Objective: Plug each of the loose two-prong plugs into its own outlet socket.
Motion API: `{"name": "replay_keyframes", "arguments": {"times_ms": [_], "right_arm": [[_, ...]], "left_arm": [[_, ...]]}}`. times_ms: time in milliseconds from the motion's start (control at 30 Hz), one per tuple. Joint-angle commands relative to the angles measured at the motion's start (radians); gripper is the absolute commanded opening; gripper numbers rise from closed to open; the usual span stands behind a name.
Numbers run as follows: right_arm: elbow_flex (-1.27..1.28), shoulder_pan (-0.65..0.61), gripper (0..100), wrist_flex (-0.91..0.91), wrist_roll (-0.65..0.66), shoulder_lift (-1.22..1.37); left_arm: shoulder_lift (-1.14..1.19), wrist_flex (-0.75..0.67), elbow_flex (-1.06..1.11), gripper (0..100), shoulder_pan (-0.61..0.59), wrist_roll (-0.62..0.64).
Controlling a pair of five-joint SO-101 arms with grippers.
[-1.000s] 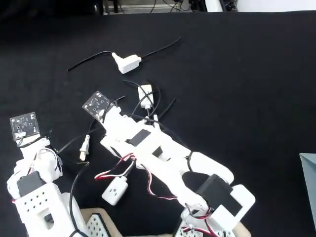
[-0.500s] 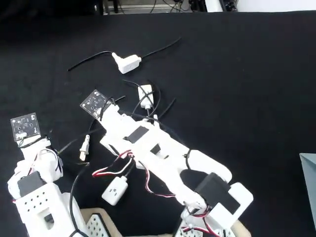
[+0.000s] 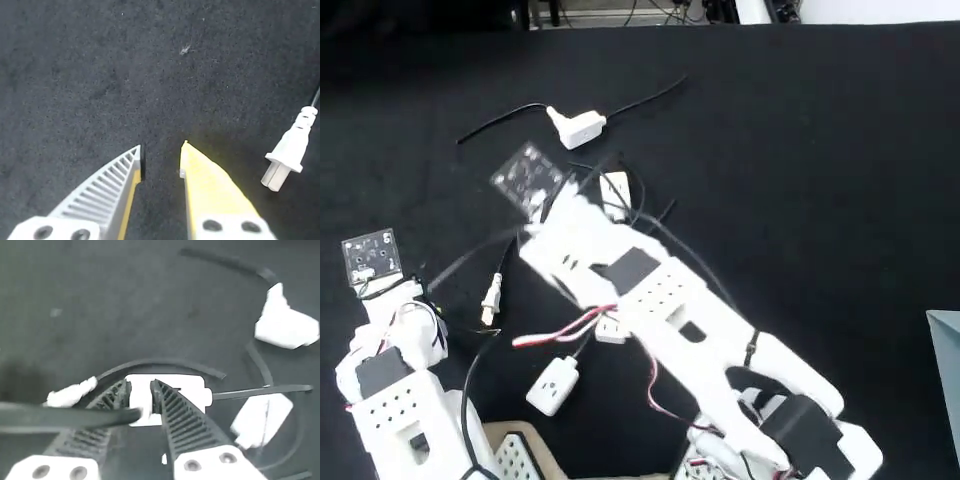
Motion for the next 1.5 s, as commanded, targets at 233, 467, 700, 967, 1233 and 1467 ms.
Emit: {"name": "replay_keyframes", "arguments": {"times_ms": [233, 467, 700, 967, 1233, 1467], "right_arm": [[-0.214, 0.279, 1.4, -0.195, 0.014, 0.099], [-0.248, 0.298, 1.5, -0.514, 0.014, 0.407], [-0.486, 0.296, 1.5, -0.546, 0.008, 0.688], [-0.693, 0.232, 1.5, -0.543, 0.012, 0.869], [-0.843, 0.176, 1.6, -0.54, 0.014, 0.931], [-1.115, 0.181, 24.5, -0.328, 0.014, 1.116]], "left_arm": [[-0.008, -0.018, -0.007, 14, -0.002, 0.002], [-0.008, -0.017, -0.007, 14, -0.002, 0.002], [-0.008, -0.017, -0.007, 14, -0.002, 0.002], [-0.008, -0.015, -0.005, 14, -0.002, 0.002], [-0.008, -0.012, 0.016, 14, 0.047, -0.044], [-0.008, -0.015, 0.024, 14, 0.062, -0.049]]}}
